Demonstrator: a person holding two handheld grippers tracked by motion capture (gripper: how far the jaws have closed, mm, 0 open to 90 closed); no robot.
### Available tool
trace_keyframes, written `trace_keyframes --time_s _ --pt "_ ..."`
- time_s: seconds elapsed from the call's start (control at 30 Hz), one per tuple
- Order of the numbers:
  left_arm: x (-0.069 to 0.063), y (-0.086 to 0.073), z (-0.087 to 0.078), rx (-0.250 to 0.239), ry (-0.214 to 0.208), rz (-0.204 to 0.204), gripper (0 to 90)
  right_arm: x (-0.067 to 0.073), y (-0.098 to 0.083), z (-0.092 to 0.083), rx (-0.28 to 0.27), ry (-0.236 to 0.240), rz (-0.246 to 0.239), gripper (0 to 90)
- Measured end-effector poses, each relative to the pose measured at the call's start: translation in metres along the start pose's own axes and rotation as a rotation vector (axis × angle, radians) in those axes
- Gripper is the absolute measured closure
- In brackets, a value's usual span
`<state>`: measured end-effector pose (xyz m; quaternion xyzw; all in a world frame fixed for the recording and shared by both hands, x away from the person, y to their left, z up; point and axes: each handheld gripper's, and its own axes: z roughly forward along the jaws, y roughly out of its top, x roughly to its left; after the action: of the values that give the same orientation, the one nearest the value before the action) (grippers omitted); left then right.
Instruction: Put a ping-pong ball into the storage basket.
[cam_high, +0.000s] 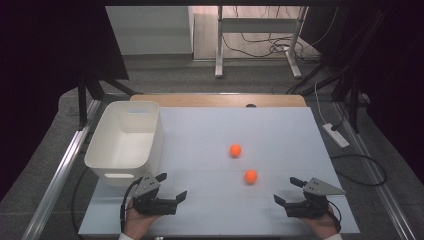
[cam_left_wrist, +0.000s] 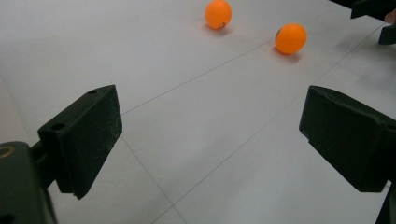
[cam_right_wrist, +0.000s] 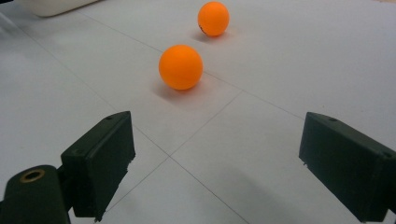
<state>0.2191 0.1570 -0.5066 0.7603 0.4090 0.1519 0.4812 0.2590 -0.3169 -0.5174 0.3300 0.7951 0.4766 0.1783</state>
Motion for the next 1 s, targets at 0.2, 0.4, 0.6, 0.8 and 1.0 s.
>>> trace_keyframes --time_s 0.2,0.4,0.6,0.8,1.0 --pt "-0.001 0.007 0.000 0.007 0.000 -0.002 6.9 0.001 0.000 0.001 0.010 0.001 -0.002 10.5" --pt "-0.001 0.014 -0.001 -0.002 -0.003 -0.019 6.9 0.001 0.000 0.001 0.007 0.003 -0.005 11.0" --pt "-0.001 0.020 0.000 -0.011 -0.011 -0.018 6.9 0.003 0.001 0.001 0.002 0.012 0.002 11.0" --pt "-0.003 0.026 0.004 -0.001 -0.019 -0.015 6.9 0.003 0.001 0.001 0.004 0.017 -0.002 11.0" --pt "-0.005 0.031 0.008 0.000 -0.030 -0.014 6.8 0.002 0.000 0.000 0.004 0.013 -0.001 11.0"
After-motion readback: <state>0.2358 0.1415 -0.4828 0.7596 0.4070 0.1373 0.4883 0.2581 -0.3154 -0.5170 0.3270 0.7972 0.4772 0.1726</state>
